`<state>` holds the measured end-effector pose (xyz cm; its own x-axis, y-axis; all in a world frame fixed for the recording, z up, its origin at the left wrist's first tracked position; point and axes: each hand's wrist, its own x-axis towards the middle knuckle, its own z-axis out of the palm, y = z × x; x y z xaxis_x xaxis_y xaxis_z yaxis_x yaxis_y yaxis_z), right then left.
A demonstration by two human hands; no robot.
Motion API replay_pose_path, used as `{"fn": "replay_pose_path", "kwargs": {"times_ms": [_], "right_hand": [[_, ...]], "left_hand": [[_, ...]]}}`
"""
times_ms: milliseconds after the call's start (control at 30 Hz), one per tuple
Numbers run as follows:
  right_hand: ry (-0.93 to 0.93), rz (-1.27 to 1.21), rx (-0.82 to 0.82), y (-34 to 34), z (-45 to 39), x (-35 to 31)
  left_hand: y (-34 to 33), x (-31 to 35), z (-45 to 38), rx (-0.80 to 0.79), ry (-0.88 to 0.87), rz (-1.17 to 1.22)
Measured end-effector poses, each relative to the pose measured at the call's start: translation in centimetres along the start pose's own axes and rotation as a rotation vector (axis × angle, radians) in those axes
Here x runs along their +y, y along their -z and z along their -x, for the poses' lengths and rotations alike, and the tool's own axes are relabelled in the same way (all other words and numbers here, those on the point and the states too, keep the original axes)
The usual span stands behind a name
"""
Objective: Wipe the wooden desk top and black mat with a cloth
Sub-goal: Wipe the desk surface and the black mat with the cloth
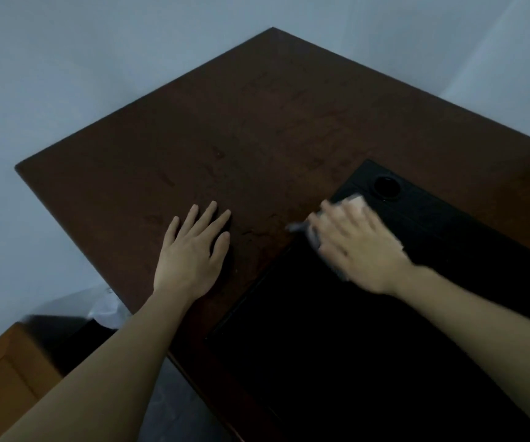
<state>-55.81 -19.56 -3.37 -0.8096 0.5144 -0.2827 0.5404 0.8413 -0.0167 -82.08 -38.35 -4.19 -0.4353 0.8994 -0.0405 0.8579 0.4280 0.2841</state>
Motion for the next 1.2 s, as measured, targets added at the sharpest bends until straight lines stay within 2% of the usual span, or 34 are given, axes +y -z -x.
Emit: {"fn": "replay_pose_path", "kwargs": {"times_ms": [100,200,300,400,500,533,600,667,700,767,833,900,1033,1133,1200], "right_hand": [[-0.248,-0.143,-0.059,1.4,-3.6,2.8],[-0.326,-0.196,-0.044,2.5,-5.6,-0.4],[-0.157,-0.056,0.025,1.5,-4.8,-6.3],[0.064,-0.05,0.041,0.9,-1.7,-9.9],[0.253,-0.046,0.003,0.1,0.3,-8.1],[0.264,-0.017,-0.009,0.2,0.2,-6.6],[0.156,0.046,0.033,0.5,-1.1,-3.5],[-0.049,0.015,0.036,1.0,-3.2,-0.2],[-0.149,-0.034,-0.027,1.6,-4.4,0.9],[-0.269,-0.146,-0.084,2.8,-6.6,1.1],[-0.3,-0.191,-0.066,3.2,-7.9,-1.2],[-0.223,-0.129,0.008,2.5,-7.8,-4.9],[0.163,-0.059,0.106,0.5,-3.7,-10.2],[0.318,-0.019,0.105,-0.8,-2.2,-7.8],[0.316,0.041,0.117,-0.6,-3.5,-3.9]], "left_hand": [[0.0,0.1,0.0,0.013,-0.002,0.014],[-0.1,0.1,0.0,0.014,-0.002,0.022],[-0.2,0.0,0.0,0.013,-0.003,0.024],[-0.2,-0.2,0.1,0.015,-0.002,0.038],[-0.2,-0.1,0.2,0.021,0.003,0.055],[-0.1,0.0,0.1,0.023,0.003,0.06],[-0.1,0.1,0.2,0.024,0.005,0.066],[-0.1,0.1,0.1,0.022,0.008,0.064],[-0.1,0.1,0.1,0.022,0.008,0.063],[-0.2,0.0,0.0,0.022,0.005,0.06],[-0.3,-0.2,-0.1,0.027,0.0,0.069],[-0.3,-0.2,-0.1,0.043,0.01,0.082],[-0.1,-0.1,0.1,0.093,0.059,0.1],[0.0,0.2,0.4,0.132,0.094,0.101],[0.1,0.5,0.4,0.144,0.119,0.094]]}}
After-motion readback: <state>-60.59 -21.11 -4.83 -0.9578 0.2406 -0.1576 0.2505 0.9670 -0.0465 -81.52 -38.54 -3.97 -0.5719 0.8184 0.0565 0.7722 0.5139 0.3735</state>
